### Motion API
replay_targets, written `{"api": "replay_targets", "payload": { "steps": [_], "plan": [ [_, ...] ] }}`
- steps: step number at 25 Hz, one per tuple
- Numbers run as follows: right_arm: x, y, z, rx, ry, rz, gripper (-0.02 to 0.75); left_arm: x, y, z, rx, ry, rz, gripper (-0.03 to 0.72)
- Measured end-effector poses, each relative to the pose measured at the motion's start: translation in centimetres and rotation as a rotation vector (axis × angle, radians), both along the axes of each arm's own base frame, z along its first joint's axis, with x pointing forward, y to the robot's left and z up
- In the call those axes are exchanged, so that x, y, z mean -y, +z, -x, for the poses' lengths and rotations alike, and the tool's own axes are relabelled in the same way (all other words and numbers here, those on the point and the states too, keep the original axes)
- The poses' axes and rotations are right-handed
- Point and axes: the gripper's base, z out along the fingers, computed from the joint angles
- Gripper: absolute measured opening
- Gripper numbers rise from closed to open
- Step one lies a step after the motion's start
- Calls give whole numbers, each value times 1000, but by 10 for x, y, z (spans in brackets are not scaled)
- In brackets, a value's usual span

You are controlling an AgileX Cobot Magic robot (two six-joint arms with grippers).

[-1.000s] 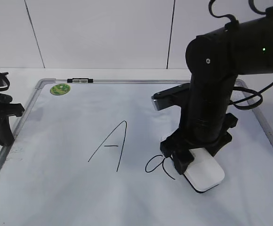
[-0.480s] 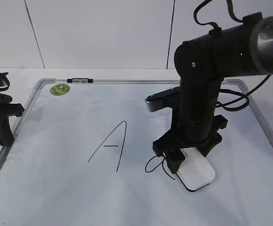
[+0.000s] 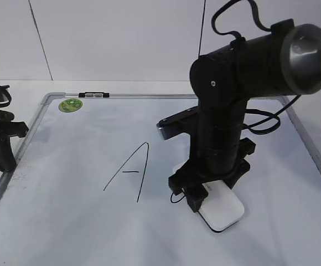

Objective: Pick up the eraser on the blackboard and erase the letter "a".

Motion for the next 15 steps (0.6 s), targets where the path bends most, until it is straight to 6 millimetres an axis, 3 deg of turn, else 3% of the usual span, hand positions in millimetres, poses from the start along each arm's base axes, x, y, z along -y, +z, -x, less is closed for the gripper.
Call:
{"api": "replay_targets", "payload": {
  "steps": [9, 15],
  "plan": [
    [-28, -1, 22, -5, 100, 4, 559, 0, 0, 0, 0, 2, 3, 17],
    [-31, 0, 24, -2, 116, 14, 559, 0, 0, 0, 0, 2, 3, 16]
  ]
}}
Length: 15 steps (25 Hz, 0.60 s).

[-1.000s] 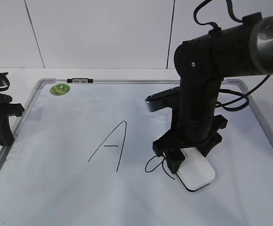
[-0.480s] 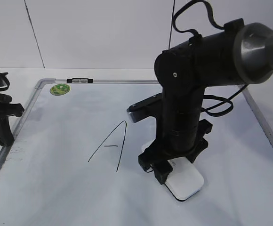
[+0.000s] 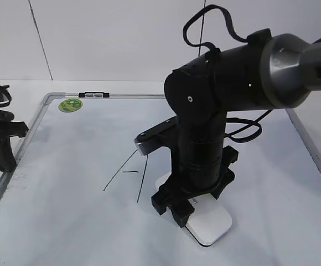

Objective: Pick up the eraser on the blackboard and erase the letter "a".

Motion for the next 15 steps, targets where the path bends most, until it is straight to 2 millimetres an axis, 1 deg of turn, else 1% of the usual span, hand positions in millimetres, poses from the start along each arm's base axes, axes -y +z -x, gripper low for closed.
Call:
{"api": "replay_targets", "payload": {
  "steps": [5, 15],
  "plan": [
    [0, -1, -1, 22, -3, 28, 559, 0, 0, 0, 0, 2, 2, 16],
    [0, -3, -5, 0, -16, 49, 559, 0, 0, 0, -1, 3, 4, 16]
  ]
}}
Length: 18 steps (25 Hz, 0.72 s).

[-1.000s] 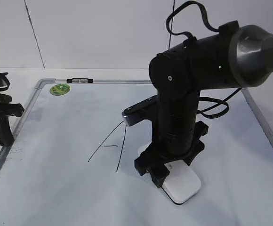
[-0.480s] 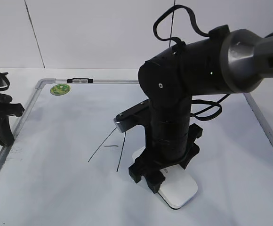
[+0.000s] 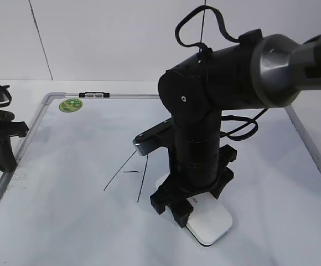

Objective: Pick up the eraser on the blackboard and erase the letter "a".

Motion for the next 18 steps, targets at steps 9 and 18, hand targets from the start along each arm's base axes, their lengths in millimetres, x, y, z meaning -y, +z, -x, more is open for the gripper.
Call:
{"api": "replay_targets", "payload": {
  "steps": [9, 18],
  "plan": [
    [14, 4, -22, -4, -65, 10, 559, 0, 0, 0, 0, 0, 0, 16],
    [44, 7, -51, 6, -161, 28, 559, 0, 0, 0, 0, 0, 0, 16]
  ]
}}
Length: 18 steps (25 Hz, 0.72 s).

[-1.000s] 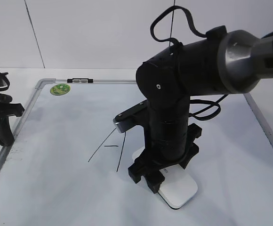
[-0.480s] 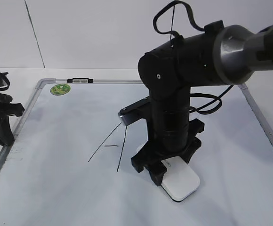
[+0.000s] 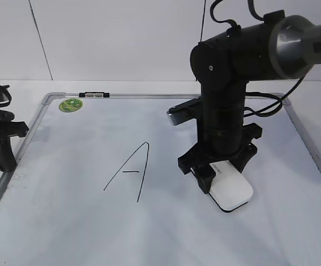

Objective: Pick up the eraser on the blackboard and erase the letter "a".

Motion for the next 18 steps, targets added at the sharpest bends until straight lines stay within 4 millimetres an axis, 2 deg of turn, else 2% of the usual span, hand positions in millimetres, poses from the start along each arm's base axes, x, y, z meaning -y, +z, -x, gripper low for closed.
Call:
{"api": "replay_targets", "payload": {
  "steps": [5, 7, 15, 18],
  "plan": [
    [3, 6, -5, 19, -11, -4, 559, 0, 0, 0, 0, 0, 0, 16],
    [4, 18, -3, 44, -19, -21, 559, 0, 0, 0, 0, 0, 0, 16],
    [18, 100, 14, 267, -92, -130, 559, 0, 0, 0, 2, 0, 0, 16],
    [25, 125, 22, 342, -112, -150, 559, 0, 0, 0, 2, 1, 0, 16]
  ]
}}
